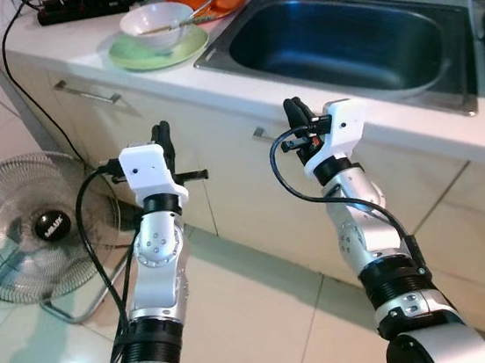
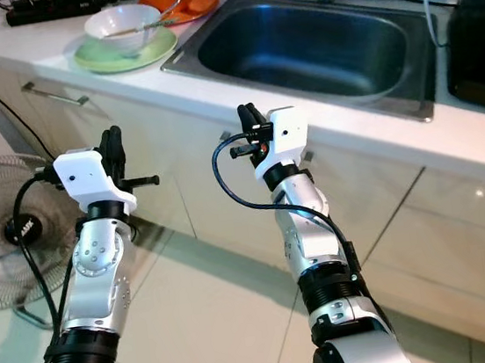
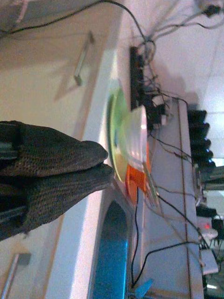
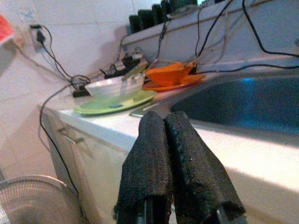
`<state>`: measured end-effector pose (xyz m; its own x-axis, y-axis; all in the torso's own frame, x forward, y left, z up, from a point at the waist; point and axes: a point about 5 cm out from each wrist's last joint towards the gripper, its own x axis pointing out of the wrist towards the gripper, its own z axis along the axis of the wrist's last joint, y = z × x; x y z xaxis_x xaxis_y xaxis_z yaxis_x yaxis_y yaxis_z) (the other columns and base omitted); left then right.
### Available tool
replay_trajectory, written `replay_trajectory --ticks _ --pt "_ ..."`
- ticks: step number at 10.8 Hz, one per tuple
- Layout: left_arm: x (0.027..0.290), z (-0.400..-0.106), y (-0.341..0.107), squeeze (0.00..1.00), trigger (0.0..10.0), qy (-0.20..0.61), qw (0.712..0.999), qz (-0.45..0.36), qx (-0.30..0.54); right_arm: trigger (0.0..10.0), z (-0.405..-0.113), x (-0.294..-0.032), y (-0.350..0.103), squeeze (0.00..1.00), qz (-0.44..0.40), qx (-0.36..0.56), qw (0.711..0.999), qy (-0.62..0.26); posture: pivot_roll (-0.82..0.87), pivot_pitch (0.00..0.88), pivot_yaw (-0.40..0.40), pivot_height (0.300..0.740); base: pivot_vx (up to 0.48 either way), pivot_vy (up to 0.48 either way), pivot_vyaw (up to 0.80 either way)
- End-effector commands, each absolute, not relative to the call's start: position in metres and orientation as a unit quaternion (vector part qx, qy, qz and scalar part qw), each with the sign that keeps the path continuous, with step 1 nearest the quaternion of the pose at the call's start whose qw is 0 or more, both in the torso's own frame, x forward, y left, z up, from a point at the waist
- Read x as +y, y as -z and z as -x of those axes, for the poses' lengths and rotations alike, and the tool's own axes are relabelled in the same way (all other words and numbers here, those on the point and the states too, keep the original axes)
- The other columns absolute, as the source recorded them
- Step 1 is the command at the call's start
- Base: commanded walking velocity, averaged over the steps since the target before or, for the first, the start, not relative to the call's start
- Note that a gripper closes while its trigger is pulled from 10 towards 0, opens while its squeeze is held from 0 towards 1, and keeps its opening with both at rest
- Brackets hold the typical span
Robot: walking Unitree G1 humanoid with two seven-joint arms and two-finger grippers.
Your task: Kitchen organization
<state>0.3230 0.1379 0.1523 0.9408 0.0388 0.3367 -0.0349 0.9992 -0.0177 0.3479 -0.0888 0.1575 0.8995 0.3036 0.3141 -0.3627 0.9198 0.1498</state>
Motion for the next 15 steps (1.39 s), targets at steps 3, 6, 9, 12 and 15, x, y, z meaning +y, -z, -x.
replay_trajectory --ticks 3,6,9,12,15 --pt "0.134 -0.323 -0.157 0.0 10.0 -0.016 0.984 0.012 -0.179 10.0 -0.347 -0.093 -0.159 0.0 -0.101 -0.147 0.969 -0.172 0.04 0.035 0.012 0.74 0.451 0.0 0.0" --pt "0.134 -0.323 -0.158 0.0 10.0 -0.016 0.983 0.011 -0.181 10.0 -0.347 -0.093 -0.16 0.0 -0.098 -0.15 0.968 -0.174 0.04 0.036 0.012 0.74 0.454 0.0 0.0" --pt "0.133 -0.322 -0.159 0.0 10.0 -0.011 0.983 0.02 -0.184 10.0 -0.345 -0.093 -0.159 0.0 -0.106 -0.15 0.968 -0.173 0.04 0.038 0.013 0.74 0.436 0.0 0.0" --pt "0.129 -0.321 -0.161 0.0 10.0 0.005 0.982 0.02 -0.19 10.0 -0.345 -0.093 -0.159 0.0 -0.112 -0.149 0.967 -0.174 0.04 0.038 0.013 0.74 0.268 0.0 0.0" --pt "0.124 -0.32 -0.16 0.0 10.0 0.016 0.982 0.024 -0.187 10.0 -0.344 -0.092 -0.157 0.0 -0.116 -0.146 0.967 -0.174 0.04 0.027 0.016 0.74 0.0 0.16 0.0"
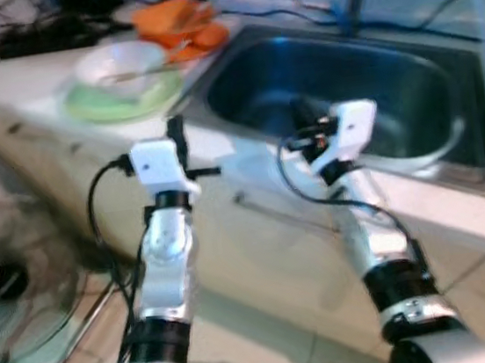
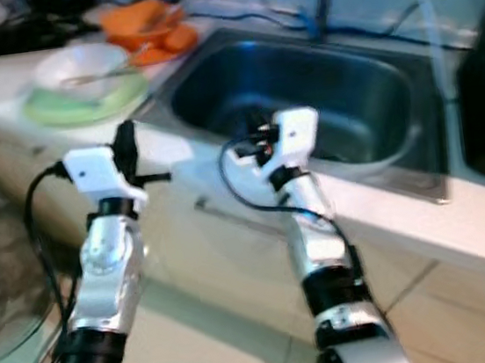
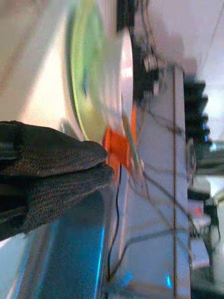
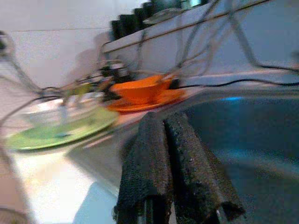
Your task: Kitchen organization
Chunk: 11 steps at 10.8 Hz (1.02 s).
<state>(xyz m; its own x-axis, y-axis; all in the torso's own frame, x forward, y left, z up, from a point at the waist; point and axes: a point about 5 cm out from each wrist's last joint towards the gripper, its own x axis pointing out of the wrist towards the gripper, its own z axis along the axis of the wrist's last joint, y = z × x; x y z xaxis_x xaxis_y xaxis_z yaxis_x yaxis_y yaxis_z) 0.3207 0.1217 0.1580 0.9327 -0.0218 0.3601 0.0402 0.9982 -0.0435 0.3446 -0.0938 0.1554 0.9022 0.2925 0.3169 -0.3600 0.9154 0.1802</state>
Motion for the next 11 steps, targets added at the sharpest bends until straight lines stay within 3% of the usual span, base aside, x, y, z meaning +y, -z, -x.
replay_trajectory --ticks 1,5,7,11 --pt "0.1239 -0.3198 -0.1595 0.0 10.0 0.019 0.982 0.023 -0.186 10.0 -0.3447 -0.0919 -0.1562 0.0 -0.121 -0.141 0.967 -0.174 0.04 0.022 0.019 0.74 0.0 0.48 0.0" --pt "0.1228 -0.3197 -0.1581 0.0 10.0 0.021 0.983 0.024 -0.181 10.0 -0.3435 -0.0924 -0.1551 0.0 -0.119 -0.141 0.968 -0.17 0.04 0.015 0.023 0.74 0.0 0.48 -0.15" --pt "0.1219 -0.3209 -0.1555 0.0 10.0 0.022 0.985 0.018 -0.171 10.0 -0.344 -0.0919 -0.1536 0.0 -0.122 -0.134 0.969 -0.169 0.04 0.022 0.023 0.74 0.0 0.0 -0.25" --pt "0.1151 -0.3202 -0.1565 0.0 10.0 0.04 0.984 0.029 -0.172 10.0 -0.3446 -0.0926 -0.1511 0.0 -0.121 -0.124 0.97 -0.168 0.04 0.036 0.02 0.74 0.0 0.0 -0.8"
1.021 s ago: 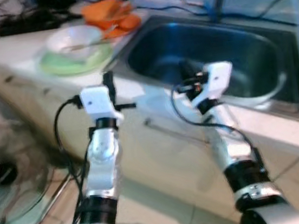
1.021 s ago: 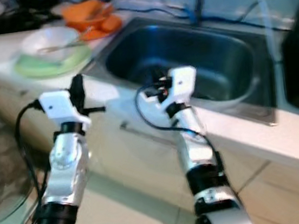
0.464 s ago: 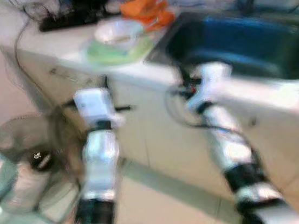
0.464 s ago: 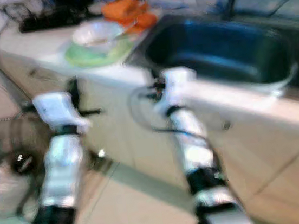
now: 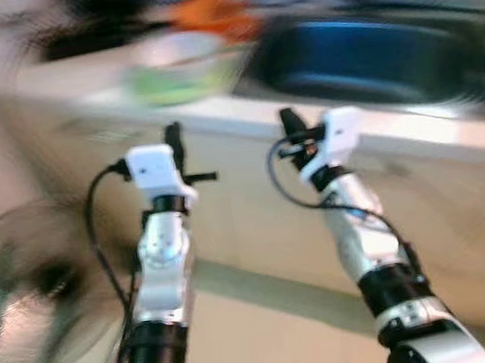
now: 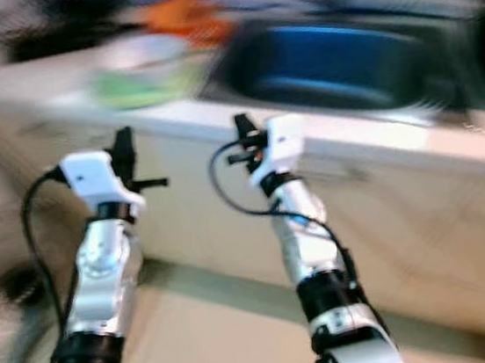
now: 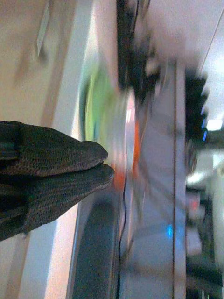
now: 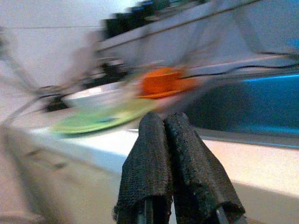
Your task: Kitchen organization
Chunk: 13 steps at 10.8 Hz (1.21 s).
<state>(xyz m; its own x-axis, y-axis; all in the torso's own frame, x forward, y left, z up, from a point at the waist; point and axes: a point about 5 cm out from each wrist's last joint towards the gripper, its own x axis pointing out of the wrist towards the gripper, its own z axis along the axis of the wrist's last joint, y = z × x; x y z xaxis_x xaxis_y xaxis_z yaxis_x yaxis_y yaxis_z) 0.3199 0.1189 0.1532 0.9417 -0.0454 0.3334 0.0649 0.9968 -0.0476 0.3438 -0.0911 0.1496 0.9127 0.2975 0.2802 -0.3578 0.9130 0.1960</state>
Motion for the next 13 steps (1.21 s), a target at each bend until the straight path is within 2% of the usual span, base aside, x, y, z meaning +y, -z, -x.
replay_trajectory --ticks 1,6,8,10,13 --pt "0.116 -0.32 -0.158 0.0 10.0 0.039 0.984 0.032 -0.172 10.0 -0.345 -0.092 -0.151 0.0 -0.122 -0.122 0.971 -0.168 0.04 0.038 0.018 0.74 0.0 0.0 -0.8" --pt "0.123 -0.32 -0.163 0.0 10.0 0.016 0.982 0.025 -0.188 10.0 -0.344 -0.091 -0.152 0.0 -0.122 -0.126 0.97 -0.171 0.05 0.04 0.017 0.74 0.0 0.0 0.0" --pt "0.127 -0.32 -0.163 0.0 10.0 0.008 0.982 0.02 -0.187 10.0 -0.343 -0.089 -0.153 0.0 -0.11 -0.134 0.968 -0.18 0.04 0.035 0.02 0.74 0.321 0.0 0.0" --pt "0.126 -0.321 -0.163 0.0 10.0 0.008 0.982 0.019 -0.187 10.0 -0.341 -0.087 -0.154 0.0 -0.108 -0.14 0.966 -0.188 0.04 0.03 0.022 0.74 0.403 0.0 0.62" --pt "0.127 -0.32 -0.164 0.0 10.0 0.008 0.981 0.018 -0.193 10.0 -0.341 -0.087 -0.153 0.0 -0.12 -0.137 0.965 -0.187 0.05 0.018 0.023 0.74 0.45 0.0 0.0"
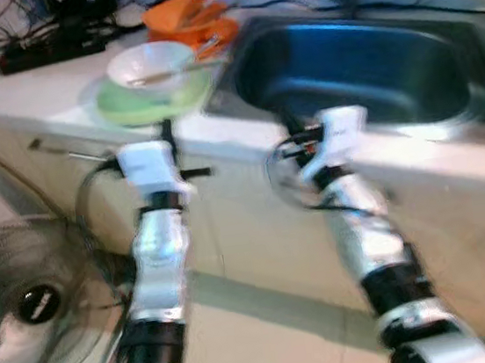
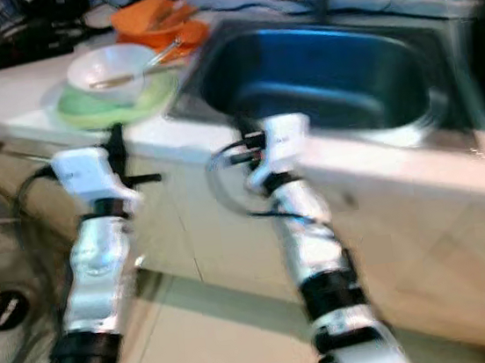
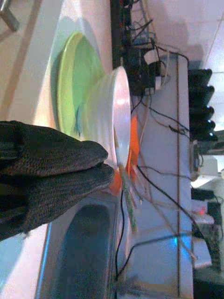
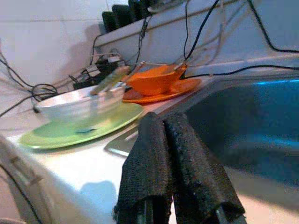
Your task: Kitchen organization
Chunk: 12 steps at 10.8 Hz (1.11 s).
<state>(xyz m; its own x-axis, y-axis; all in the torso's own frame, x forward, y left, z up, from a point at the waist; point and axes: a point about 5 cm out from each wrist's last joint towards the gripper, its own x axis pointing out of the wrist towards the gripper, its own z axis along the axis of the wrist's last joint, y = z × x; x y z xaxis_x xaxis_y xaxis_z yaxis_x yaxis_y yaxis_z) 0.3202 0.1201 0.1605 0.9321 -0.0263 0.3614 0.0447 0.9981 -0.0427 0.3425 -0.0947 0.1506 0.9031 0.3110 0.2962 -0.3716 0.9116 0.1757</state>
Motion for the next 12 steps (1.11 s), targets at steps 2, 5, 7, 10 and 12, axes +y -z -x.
replay_trajectory --ticks 2,5,7,10,12 --pt "0.125 -0.32 -0.166 0.0 10.0 0.012 0.98 0.019 -0.198 10.0 -0.341 -0.086 -0.152 0.0 -0.122 -0.134 0.965 -0.188 0.05 0.024 0.023 0.74 0.461 0.0 0.0" --pt "0.124 -0.32 -0.167 0.0 10.0 0.016 0.98 0.018 -0.198 10.0 -0.343 -0.086 -0.152 0.0 -0.123 -0.131 0.966 -0.185 0.05 0.036 0.022 0.74 0.461 0.0 -0.27" --pt "0.121 -0.318 -0.168 0.0 10.0 0.029 0.978 0.017 -0.204 10.0 -0.342 -0.086 -0.153 0.0 -0.124 -0.133 0.966 -0.185 0.05 0.038 0.022 0.74 0.392 0.0 0.0" --pt "0.113 -0.315 -0.17 0.0 10.0 0.056 0.975 0.016 -0.216 10.0 -0.343 -0.086 -0.153 0.0 -0.125 -0.133 0.966 -0.185 0.05 0.041 0.023 0.74 0.0 0.0 0.0" --pt "0.106 -0.313 -0.178 0.0 10.0 0.081 0.968 -0.005 -0.239 10.0 -0.343 -0.087 -0.153 0.0 -0.127 -0.134 0.966 -0.183 0.05 0.04 0.023 0.74 0.0 0.0 0.0"
